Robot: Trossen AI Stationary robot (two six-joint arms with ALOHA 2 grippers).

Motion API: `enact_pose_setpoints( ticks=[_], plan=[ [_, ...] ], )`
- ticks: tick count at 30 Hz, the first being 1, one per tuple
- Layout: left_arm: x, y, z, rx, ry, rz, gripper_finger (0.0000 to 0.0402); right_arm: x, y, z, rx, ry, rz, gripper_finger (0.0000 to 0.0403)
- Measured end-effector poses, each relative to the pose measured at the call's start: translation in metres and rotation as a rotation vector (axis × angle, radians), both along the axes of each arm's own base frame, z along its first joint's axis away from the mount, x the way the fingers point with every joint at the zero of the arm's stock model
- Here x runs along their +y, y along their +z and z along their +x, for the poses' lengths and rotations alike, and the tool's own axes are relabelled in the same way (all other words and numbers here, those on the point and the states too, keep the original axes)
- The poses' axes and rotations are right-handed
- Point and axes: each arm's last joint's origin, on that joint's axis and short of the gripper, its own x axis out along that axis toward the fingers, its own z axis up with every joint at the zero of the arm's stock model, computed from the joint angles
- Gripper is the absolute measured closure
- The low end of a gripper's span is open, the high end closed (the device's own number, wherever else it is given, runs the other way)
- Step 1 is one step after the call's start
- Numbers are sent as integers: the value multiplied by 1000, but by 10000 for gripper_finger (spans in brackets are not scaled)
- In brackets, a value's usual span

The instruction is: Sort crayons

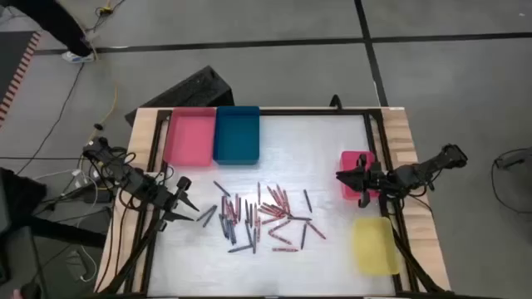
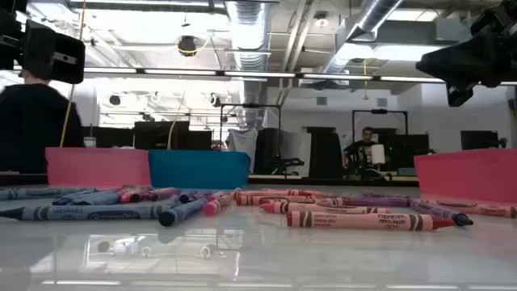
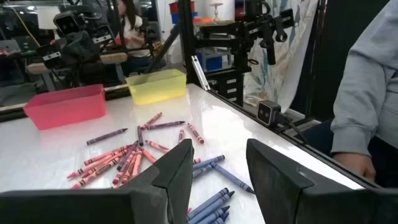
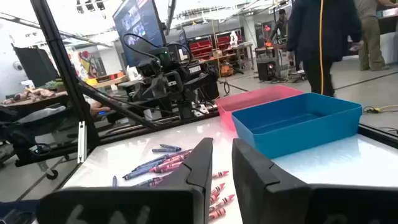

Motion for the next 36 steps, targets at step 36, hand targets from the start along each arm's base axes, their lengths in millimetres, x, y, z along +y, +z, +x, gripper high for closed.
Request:
enact_pose_setpoints(
  ticks=[36],
  plan=[
    [0, 0, 0, 39, -3, -90, 260, 0, 0, 0, 1, 0, -1, 331]
  ],
)
